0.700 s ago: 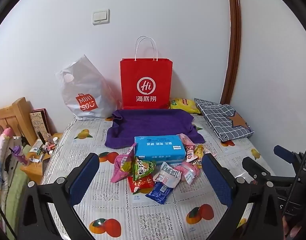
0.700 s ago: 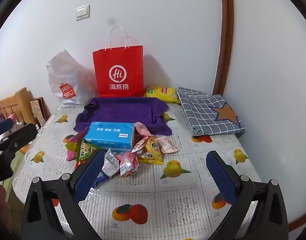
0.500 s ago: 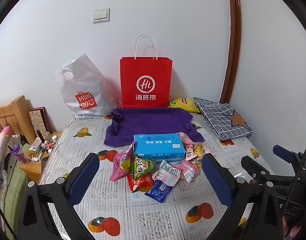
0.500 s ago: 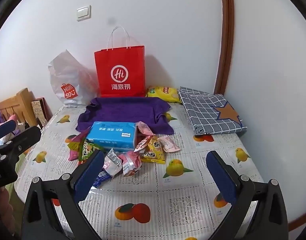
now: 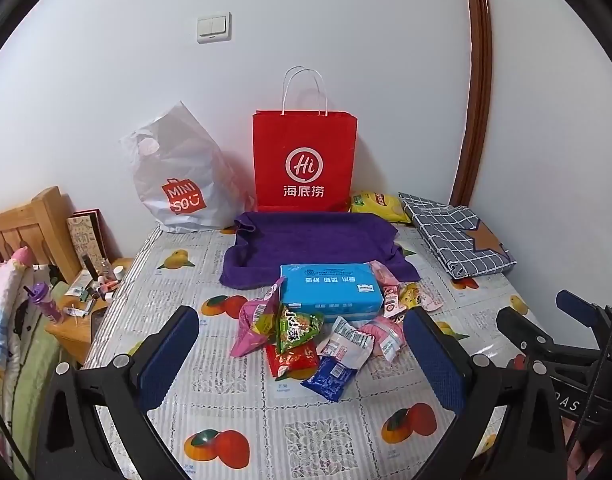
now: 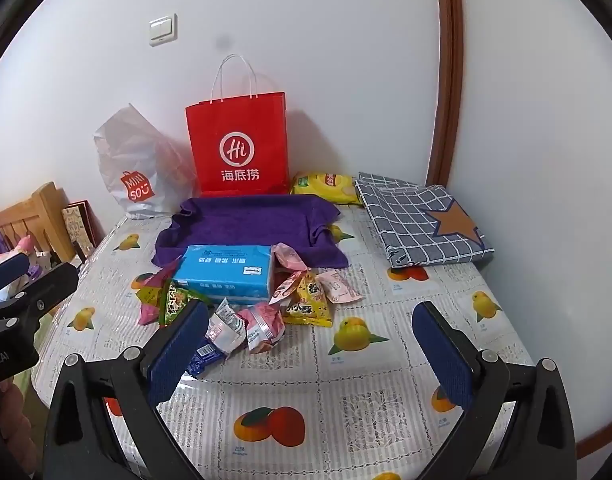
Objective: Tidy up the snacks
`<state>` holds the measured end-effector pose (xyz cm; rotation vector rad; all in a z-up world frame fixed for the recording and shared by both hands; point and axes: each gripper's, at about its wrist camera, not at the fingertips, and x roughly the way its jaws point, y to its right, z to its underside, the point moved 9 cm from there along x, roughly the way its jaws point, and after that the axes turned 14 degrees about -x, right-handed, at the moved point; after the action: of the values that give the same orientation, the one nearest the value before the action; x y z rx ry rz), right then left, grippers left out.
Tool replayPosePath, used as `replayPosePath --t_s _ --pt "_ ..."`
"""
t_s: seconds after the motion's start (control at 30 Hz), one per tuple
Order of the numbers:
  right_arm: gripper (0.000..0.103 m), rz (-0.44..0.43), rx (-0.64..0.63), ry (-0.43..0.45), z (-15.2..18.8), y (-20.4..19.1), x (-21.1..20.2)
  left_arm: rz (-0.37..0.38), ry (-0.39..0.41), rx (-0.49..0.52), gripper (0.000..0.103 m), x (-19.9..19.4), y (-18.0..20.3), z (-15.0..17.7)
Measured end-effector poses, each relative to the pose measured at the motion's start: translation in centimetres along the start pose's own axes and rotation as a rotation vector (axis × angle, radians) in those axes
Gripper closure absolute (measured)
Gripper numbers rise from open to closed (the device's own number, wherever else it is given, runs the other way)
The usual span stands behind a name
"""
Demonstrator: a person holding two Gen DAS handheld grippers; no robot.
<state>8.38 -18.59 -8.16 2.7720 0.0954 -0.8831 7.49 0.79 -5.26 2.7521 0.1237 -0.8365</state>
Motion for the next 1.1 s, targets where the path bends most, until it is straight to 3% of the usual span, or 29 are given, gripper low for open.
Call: replayPosePath --t_s 1.1 --pt "0.002 0.007 0.001 0.026 -0.08 -0.18 -0.74 0.010 0.003 -0.010 0.000 0.17 -0.18 0.83"
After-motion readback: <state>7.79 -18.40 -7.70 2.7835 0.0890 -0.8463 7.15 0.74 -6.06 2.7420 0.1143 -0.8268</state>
